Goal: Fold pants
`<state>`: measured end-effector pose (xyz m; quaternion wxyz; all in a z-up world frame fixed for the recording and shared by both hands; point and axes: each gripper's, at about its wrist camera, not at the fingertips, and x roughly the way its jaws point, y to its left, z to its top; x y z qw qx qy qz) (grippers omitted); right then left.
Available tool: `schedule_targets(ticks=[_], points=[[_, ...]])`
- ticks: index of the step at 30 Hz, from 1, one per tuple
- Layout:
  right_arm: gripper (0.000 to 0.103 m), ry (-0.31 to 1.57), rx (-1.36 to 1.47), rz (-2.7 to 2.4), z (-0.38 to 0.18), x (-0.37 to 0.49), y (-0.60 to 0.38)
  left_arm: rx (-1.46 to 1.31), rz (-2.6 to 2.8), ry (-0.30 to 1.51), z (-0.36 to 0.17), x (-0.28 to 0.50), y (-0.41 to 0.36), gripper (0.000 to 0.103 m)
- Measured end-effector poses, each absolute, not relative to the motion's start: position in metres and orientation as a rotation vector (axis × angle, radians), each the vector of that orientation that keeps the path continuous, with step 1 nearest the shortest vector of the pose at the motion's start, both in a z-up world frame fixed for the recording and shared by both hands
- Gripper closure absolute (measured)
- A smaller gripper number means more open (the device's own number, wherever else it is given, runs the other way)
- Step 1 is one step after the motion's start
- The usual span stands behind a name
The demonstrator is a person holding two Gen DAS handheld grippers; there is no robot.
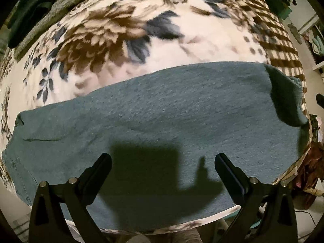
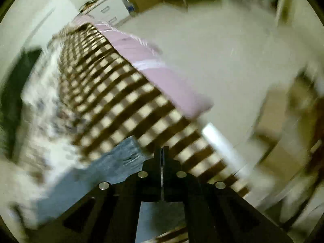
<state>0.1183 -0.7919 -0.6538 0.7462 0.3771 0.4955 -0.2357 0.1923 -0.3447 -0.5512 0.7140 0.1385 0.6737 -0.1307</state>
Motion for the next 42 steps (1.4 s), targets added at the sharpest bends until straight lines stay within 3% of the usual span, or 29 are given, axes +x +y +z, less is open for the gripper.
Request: schedule_targets(ticks=[2, 6, 7, 12, 14, 16, 22, 24, 26, 27, 28, 37, 42], points=[[0.089, 1.065, 0.894, -0.402, -0.657, 0.123, -0.791, 0.310, -0.296, 1.494, -0.554, 0.191, -0.343, 0.000], [0.051, 1.183, 0.945, -0.269, -0.677, 0.162, -0.772, 0.321, -0.314, 1.491, -0.560, 0.194, -0.343, 0.000], [0.050, 1.205, 0.981, -0.264, -0.683, 0.167, -0.766, 0.323, -0.316, 1.490, -0.560, 0.192, -0.344, 0.000], [0.050, 1.393, 1.000, -0.431, -0.711, 0.195, -0.738, 0.334, -0.327, 1.493, -0.562, 0.185, -0.355, 0.000], [0.063, 1.407, 0.941, -0.506, -0.715, 0.199, -0.728, 0.337, -0.330, 1.496, -0.562, 0.184, -0.357, 0.000], [0.092, 1.365, 0.909, -0.546, -0.710, 0.202, -0.720, 0.338, -0.334, 1.496, -0.561, 0.184, -0.357, 0.000], [0.093, 1.197, 0.847, -0.674, -0.670, 0.196, -0.718, 0.331, -0.321, 1.488, -0.559, 0.189, -0.347, 0.000], [0.089, 1.199, 0.846, -0.651, -0.671, 0.199, -0.724, 0.318, -0.305, 1.497, -0.561, 0.193, -0.342, 0.000], [0.064, 1.209, 0.889, -0.597, -0.675, 0.199, -0.731, 0.303, -0.295, 1.504, -0.563, 0.194, -0.341, 0.000], [0.041, 1.194, 0.905, -0.584, -0.673, 0.192, -0.739, 0.298, -0.292, 1.506, -0.563, 0.194, -0.340, 0.000], [0.028, 1.149, 0.928, -0.576, -0.667, 0.183, -0.743, 0.295, -0.292, 1.506, -0.563, 0.194, -0.339, 0.000], [0.027, 1.037, 1.076, -0.609, -0.654, 0.089, -0.792, 0.303, -0.327, 1.508, -0.563, 0.189, -0.356, 0.000], [0.027, 1.081, 0.956, -0.440, -0.661, 0.115, -0.784, 0.327, -0.363, 1.501, -0.561, 0.178, -0.378, 0.000]])
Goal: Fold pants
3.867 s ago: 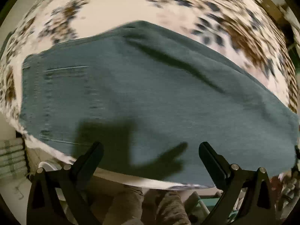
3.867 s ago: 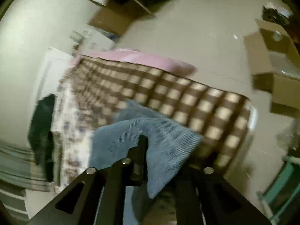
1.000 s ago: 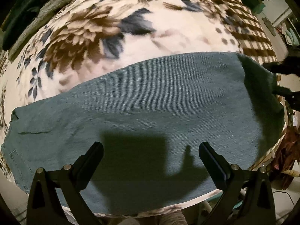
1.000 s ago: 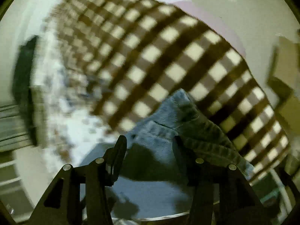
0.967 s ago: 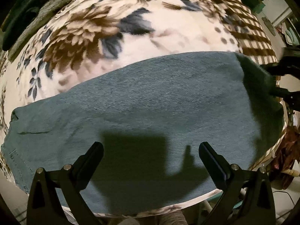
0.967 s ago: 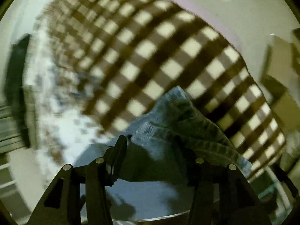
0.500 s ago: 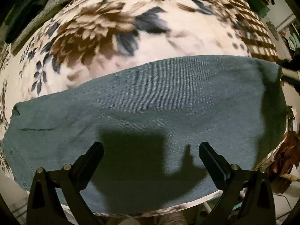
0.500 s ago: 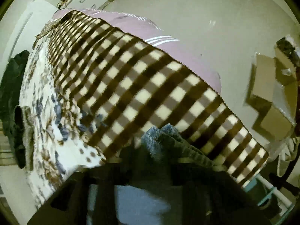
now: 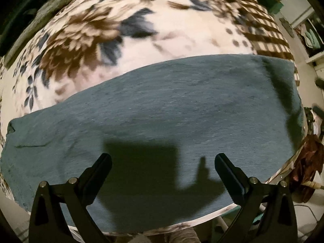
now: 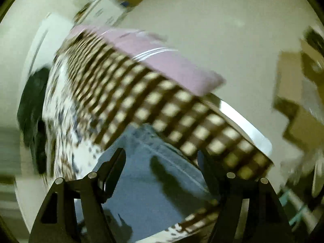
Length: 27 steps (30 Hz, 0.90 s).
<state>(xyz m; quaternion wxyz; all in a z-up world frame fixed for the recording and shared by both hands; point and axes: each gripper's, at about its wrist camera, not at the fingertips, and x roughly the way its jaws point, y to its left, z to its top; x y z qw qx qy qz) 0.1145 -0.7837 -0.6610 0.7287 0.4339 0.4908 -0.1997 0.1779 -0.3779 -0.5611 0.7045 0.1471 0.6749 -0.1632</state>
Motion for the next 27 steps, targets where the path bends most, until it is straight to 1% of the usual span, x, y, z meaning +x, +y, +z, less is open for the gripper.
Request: schedule_targets(ticks=[3, 4, 5, 6, 7, 8, 9, 12, 14, 15, 17, 18, 20, 23, 26, 27], points=[[0.028, 1.191, 0.777, -0.318, -0.664, 0.158, -0.770, 0.337, -0.376, 1.501, -0.560, 0.170, -0.392, 0.000], [0.028, 1.239, 0.717, -0.290, -0.669, 0.170, -0.765, 0.337, -0.379, 1.502, -0.560, 0.167, -0.395, 0.000], [0.032, 1.294, 0.639, -0.266, -0.674, 0.183, -0.758, 0.338, -0.380, 1.503, -0.561, 0.166, -0.397, 0.000], [0.049, 1.350, 0.528, -0.269, -0.681, 0.195, -0.749, 0.338, -0.381, 1.505, -0.561, 0.164, -0.400, 0.000], [0.072, 1.386, 0.431, -0.288, -0.685, 0.202, -0.743, 0.337, -0.381, 1.507, -0.561, 0.162, -0.402, 0.000], [0.074, 1.403, 0.328, -0.339, -0.687, 0.206, -0.740, 0.336, -0.381, 1.508, -0.561, 0.160, -0.404, 0.000], [0.073, 1.397, 0.277, -0.407, -0.687, 0.205, -0.744, 0.335, -0.382, 1.508, -0.560, 0.158, -0.406, 0.000], [0.073, 1.337, 0.443, -0.505, -0.678, 0.190, -0.770, 0.340, -0.385, 1.498, -0.557, 0.155, -0.406, 0.000], [0.073, 1.311, 0.440, -0.625, -0.668, 0.174, -0.778, 0.347, -0.382, 1.490, -0.557, 0.157, -0.405, 0.000], [0.068, 1.284, 0.514, -0.631, -0.663, 0.162, -0.782, 0.347, -0.378, 1.490, -0.557, 0.157, -0.405, 0.000], [0.057, 1.204, 0.756, -0.565, -0.658, 0.127, -0.790, 0.343, -0.371, 1.491, -0.555, 0.159, -0.399, 0.000], [0.048, 1.166, 0.849, -0.535, -0.658, 0.109, -0.790, 0.341, -0.366, 1.492, -0.558, 0.163, -0.396, 0.000], [0.047, 1.087, 1.016, -0.497, -0.665, 0.068, -0.788, 0.337, -0.350, 1.502, -0.563, 0.162, -0.392, 0.000], [0.047, 1.024, 1.220, -0.456, -0.695, 0.022, -0.772, 0.350, -0.329, 1.505, -0.573, 0.161, -0.390, 0.000], [0.047, 0.929, 1.382, -0.374, -0.730, -0.001, -0.759, 0.379, -0.313, 1.530, -0.591, 0.158, -0.391, 0.000], [0.045, 0.883, 1.410, -0.345, -0.739, -0.002, -0.752, 0.364, -0.316, 1.538, -0.595, 0.158, -0.390, 0.000]])
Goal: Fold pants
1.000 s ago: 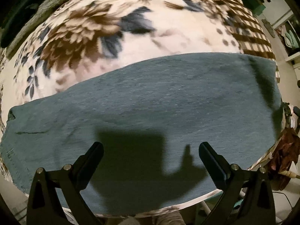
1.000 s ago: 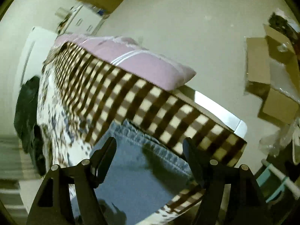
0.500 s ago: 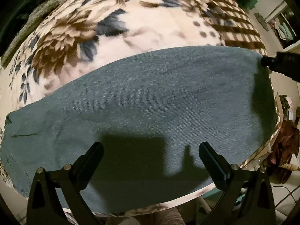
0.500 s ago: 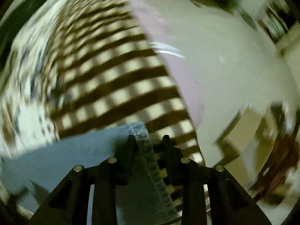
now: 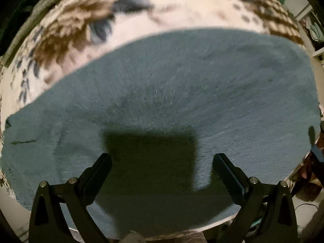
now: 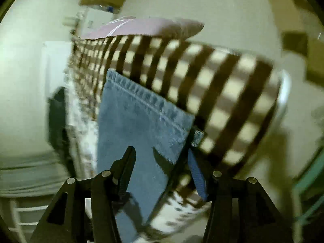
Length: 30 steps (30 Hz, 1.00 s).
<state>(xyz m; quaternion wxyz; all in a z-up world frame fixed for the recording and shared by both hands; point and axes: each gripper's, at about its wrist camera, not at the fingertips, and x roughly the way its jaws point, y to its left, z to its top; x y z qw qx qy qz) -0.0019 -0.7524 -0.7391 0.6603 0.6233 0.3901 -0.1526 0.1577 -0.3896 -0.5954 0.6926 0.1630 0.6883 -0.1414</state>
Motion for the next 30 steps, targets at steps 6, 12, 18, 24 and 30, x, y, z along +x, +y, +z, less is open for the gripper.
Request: schedule_targets(ticks=[6, 12, 18, 24, 30], points=[[0.040, 0.665, 1.491, -0.247, -0.761, -0.013, -0.749, 0.344, -0.318, 1.519, -0.598, 0.156, -0.392, 0.000], [0.040, 0.600, 1.512, -0.165, -0.768, -0.005, -0.744, 0.315, -0.295, 1.527, -0.602, 0.160, -0.403, 0.000], [0.041, 0.737, 1.449, -0.051, -0.766, 0.025, -0.712, 0.299, -0.273, 1.533, -0.605, 0.169, -0.398, 0.000], [0.042, 0.581, 1.477, -0.167, -0.771, 0.037, -0.722, 0.292, -0.286, 1.546, -0.605, 0.189, -0.390, 0.000], [0.052, 0.608, 1.393, -0.177, -0.769, 0.065, -0.718, 0.292, -0.279, 1.546, -0.605, 0.195, -0.386, 0.000]])
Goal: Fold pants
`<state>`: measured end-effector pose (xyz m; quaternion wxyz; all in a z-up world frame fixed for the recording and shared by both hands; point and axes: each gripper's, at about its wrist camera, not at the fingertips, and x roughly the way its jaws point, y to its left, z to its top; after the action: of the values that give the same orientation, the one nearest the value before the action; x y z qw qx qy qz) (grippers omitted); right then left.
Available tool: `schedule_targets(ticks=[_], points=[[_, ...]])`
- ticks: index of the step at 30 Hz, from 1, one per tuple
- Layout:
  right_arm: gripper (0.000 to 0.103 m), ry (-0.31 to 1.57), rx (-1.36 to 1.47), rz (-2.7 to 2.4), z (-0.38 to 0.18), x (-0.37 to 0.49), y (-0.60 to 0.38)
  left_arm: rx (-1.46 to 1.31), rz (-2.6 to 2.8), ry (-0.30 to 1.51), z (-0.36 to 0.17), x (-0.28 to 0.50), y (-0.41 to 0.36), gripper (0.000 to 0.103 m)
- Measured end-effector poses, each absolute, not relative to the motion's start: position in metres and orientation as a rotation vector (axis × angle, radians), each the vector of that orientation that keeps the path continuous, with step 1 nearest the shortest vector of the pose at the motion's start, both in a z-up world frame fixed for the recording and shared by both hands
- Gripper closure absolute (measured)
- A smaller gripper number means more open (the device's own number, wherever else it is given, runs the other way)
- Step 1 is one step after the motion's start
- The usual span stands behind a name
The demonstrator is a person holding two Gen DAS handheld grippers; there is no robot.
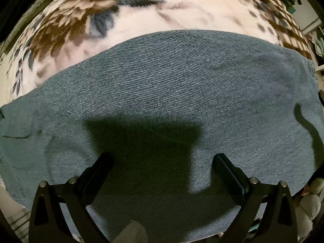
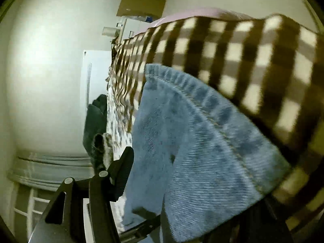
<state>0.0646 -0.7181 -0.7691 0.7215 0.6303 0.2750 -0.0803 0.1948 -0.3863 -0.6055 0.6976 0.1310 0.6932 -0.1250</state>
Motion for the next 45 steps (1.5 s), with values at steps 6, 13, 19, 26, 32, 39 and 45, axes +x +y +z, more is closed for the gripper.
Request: schedule_targets(ticks=[6, 13, 19, 26, 32, 39, 45], points=[[0.091, 0.660, 1.283, -0.300, -0.744, 0.058, -0.712, 0.345, -0.262, 1.513, -0.600, 0.200, -0.388, 0.000], [0.092, 0.629, 1.170, -0.303, -0.679, 0.053, -0.688, 0.340, -0.246, 1.446, -0.565, 0.208, -0.368, 0.000], [0.092, 0.614, 1.067, -0.255, -0.620, 0.075, -0.649, 0.302, -0.255, 1.400, -0.530, 0.217, -0.331, 0.000], [0.092, 0.636, 0.962, -0.182, -0.573, 0.112, -0.574, 0.225, -0.193, 1.375, -0.492, 0.234, -0.235, 0.000], [0.092, 0.701, 0.837, -0.082, -0.551, 0.152, -0.478, 0.120, -0.082, 1.373, -0.466, 0.220, -0.135, 0.000], [0.092, 0.872, 0.648, 0.069, -0.587, 0.188, -0.329, -0.032, 0.092, 1.434, -0.474, 0.210, 0.001, 0.000], [0.090, 1.120, 0.436, 0.168, -0.678, 0.199, -0.204, -0.087, 0.232, 1.491, -0.497, 0.185, 0.083, 0.000]])
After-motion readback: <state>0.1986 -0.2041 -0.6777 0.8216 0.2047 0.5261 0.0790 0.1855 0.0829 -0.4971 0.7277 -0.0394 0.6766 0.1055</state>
